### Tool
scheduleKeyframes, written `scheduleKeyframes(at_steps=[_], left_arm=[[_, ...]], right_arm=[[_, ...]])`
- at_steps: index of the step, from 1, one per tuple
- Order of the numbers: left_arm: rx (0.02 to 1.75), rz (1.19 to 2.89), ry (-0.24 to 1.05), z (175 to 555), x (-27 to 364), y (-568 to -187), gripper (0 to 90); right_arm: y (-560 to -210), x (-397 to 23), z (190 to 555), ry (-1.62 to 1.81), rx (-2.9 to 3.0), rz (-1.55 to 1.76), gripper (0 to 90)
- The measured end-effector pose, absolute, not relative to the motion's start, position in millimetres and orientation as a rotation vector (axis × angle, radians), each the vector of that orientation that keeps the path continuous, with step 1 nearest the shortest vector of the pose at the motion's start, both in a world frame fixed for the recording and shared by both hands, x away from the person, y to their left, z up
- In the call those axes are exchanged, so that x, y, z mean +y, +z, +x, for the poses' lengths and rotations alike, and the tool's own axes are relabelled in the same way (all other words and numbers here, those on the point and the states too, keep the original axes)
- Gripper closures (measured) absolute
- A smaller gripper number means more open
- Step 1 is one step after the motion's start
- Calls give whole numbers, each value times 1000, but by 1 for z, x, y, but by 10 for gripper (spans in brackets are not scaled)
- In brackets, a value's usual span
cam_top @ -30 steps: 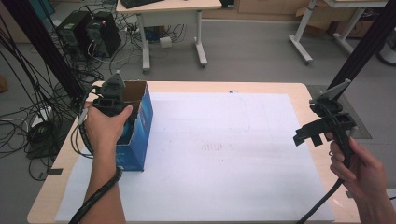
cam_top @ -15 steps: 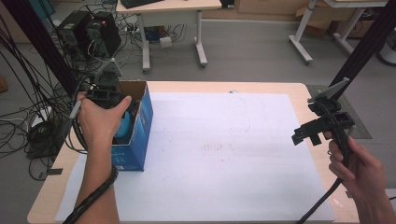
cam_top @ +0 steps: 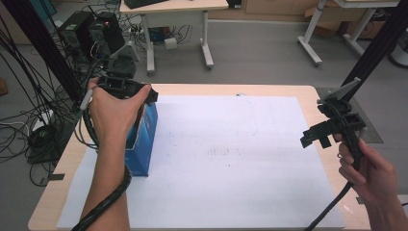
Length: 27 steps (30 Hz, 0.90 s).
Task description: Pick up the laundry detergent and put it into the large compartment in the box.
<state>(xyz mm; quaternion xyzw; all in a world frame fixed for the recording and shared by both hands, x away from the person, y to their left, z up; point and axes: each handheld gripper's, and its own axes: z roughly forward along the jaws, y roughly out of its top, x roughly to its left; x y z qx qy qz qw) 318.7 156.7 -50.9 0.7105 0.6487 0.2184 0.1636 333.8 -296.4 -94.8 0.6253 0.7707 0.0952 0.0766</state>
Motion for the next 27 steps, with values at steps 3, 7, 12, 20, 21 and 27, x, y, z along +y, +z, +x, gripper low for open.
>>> scheduleKeyframes(at_steps=[3,7,12,20,21,27], left_arm=[[1820,2047,610,321,144,-47,94],[1775,2077,590,326,127,-44,93],[1727,2135,562,335,106,-42,92],[1700,2198,533,352,79,-50,90],[1694,2209,531,354,77,-51,90],[1696,2221,508,363,70,-59,90]], right_arm=[[-93,-298,333,290,2308,1876,34],[-91,-303,333,301,2308,1884,34],[-90,-308,333,308,2308,1890,34],[-90,-311,335,311,2298,1902,34],[-91,-312,335,312,2299,1900,34],[-92,-312,335,324,2272,1919,34]])
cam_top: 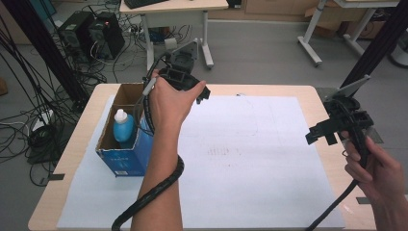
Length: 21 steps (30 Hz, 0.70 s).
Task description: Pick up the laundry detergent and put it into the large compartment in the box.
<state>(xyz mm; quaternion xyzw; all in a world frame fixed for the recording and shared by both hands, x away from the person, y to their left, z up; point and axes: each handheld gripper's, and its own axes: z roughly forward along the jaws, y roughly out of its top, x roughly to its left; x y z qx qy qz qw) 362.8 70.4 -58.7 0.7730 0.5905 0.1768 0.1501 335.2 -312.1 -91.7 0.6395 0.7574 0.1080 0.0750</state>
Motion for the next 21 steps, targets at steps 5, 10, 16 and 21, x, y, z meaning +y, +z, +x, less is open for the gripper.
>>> scheduleKeyframes(at_steps=[5,10,16,21], left_arm=[[1704,2227,500,367,69,-62,90],[1701,2217,492,368,69,-64,90],[1690,2229,482,370,67,-66,90],[1690,2230,478,371,67,-67,90]], right_arm=[[-92,-312,340,315,2292,1922,34],[-92,-311,340,313,2290,1912,34],[-92,-308,339,310,2292,1909,34],[-91,-308,338,312,2292,1903,34]])
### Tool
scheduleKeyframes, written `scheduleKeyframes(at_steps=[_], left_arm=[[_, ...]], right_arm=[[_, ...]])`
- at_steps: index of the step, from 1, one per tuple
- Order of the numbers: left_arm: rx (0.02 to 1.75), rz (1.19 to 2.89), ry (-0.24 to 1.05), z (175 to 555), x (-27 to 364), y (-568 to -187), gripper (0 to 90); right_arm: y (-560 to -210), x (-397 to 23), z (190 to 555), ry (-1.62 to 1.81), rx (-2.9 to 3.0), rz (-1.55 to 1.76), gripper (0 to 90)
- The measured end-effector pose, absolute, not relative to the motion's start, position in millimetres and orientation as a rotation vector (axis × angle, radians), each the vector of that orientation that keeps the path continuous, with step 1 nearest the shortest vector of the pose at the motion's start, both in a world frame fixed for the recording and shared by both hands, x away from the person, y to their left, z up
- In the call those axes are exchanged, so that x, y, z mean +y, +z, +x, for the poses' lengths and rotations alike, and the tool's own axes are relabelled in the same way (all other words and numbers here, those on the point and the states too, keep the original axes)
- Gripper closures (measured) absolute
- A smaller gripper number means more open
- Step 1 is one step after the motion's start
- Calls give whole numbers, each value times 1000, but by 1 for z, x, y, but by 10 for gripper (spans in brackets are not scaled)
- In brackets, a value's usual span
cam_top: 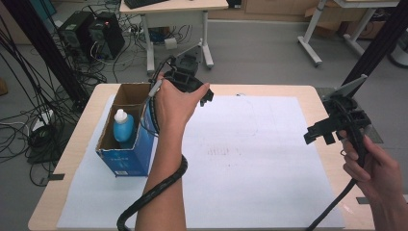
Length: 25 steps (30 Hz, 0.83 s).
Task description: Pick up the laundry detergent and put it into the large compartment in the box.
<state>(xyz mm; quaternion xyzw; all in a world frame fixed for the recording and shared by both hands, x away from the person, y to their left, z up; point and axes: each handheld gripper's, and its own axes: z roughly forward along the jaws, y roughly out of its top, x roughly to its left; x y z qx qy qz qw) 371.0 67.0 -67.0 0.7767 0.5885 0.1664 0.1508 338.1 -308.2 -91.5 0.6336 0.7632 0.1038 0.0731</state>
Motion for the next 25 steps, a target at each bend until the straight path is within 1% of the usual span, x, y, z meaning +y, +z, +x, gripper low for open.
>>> scheduleKeyframes(at_steps=[25], left_arm=[[1684,2242,462,374,66,-71,90]], right_arm=[[-90,-306,336,318,2293,1889,34]])
